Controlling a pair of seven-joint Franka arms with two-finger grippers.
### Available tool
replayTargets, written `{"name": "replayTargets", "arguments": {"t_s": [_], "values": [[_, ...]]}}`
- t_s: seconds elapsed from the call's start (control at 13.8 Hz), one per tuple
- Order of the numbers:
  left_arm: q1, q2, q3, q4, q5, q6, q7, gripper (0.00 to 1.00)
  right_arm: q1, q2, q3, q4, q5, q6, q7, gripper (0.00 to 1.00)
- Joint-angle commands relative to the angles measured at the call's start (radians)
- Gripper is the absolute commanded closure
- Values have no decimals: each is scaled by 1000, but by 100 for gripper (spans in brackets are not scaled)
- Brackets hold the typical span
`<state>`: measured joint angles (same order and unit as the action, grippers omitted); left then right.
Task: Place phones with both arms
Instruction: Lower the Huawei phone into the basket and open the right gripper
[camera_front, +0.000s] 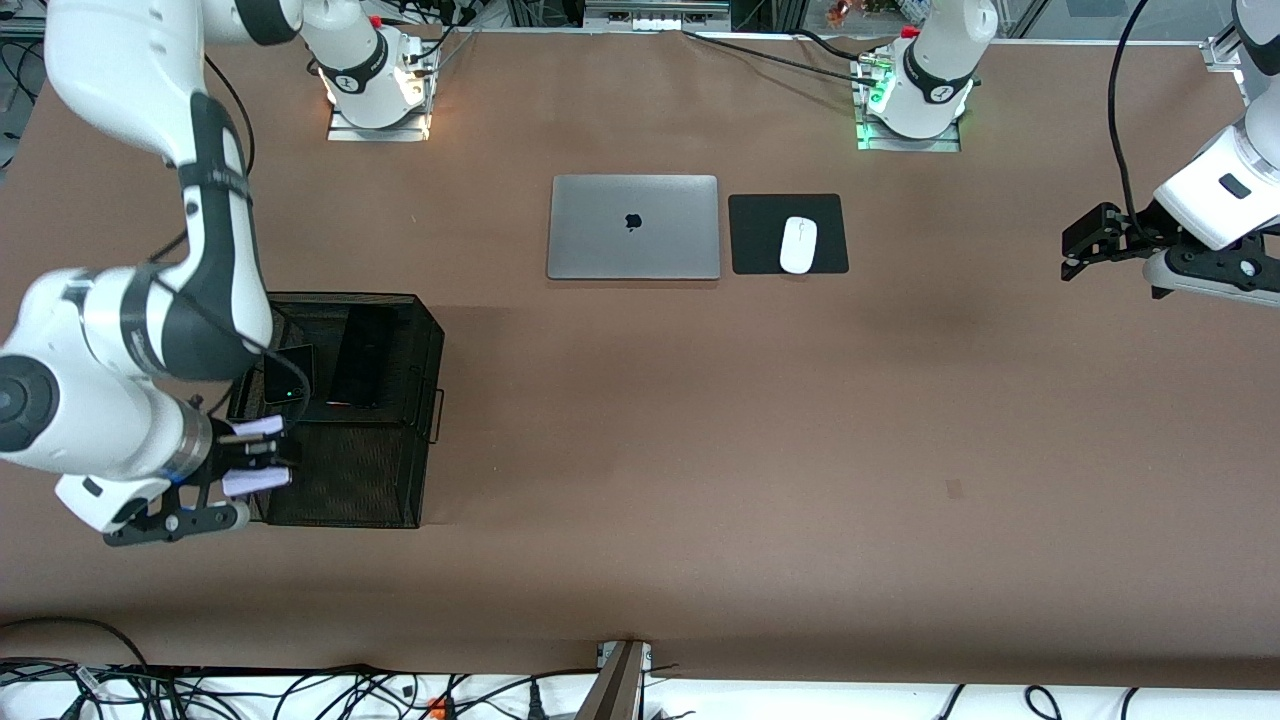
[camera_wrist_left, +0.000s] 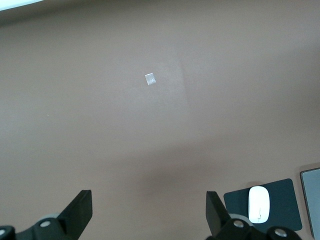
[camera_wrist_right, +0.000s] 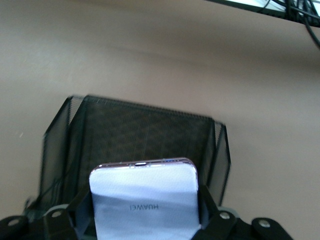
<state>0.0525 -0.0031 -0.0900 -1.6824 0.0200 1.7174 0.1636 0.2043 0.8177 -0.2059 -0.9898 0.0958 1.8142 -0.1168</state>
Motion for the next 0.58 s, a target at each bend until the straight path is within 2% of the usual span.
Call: {"name": "replayTargets", "arguments": {"t_s": [0.0,0.22,0.29,0.36,0.51], "values": [[4,12,-2,29,14,-22,19,0,3,86,3,11,62,95,8,85],[7,12,0,29,14,-22,19,0,6,116,7,-41,88,172,55,84],[9,12,-2,29,14,-24,23,0,7,118,8,-64,88,177,74,81],[9,12,0,29,14,-27,24,0,7,117,8,-79,90,177,84,66],[9,12,-2,29,14,-27,24,0,4,117,8,-104,128,178,89,0]]}}
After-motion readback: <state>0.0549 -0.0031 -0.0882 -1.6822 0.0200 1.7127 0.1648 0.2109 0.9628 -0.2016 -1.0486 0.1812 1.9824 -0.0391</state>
